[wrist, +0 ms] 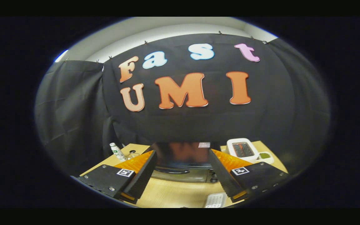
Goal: Open the toaster oven, put the food inside, and close the toaster oven door.
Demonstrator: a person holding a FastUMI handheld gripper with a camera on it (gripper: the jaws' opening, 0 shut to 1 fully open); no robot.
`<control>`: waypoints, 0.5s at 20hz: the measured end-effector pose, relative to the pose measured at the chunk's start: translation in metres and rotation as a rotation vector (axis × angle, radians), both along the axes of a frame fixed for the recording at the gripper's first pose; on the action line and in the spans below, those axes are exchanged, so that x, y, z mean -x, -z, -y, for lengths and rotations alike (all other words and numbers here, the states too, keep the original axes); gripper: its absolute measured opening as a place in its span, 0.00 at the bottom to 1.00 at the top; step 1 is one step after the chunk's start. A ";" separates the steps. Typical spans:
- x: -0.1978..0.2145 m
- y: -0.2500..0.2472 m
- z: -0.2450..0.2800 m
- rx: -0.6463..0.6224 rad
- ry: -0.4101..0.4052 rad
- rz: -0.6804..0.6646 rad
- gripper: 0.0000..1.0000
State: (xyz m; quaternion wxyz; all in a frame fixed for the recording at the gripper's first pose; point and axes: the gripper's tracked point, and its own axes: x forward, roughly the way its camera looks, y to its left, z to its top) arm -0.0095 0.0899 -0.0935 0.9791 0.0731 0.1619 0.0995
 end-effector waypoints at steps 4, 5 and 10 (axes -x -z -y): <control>0.005 -0.042 0.026 -0.003 0.031 0.070 0.98; 0.005 -0.048 0.034 -0.004 0.046 0.082 0.97; 0.006 -0.067 0.060 0.006 0.079 0.132 0.97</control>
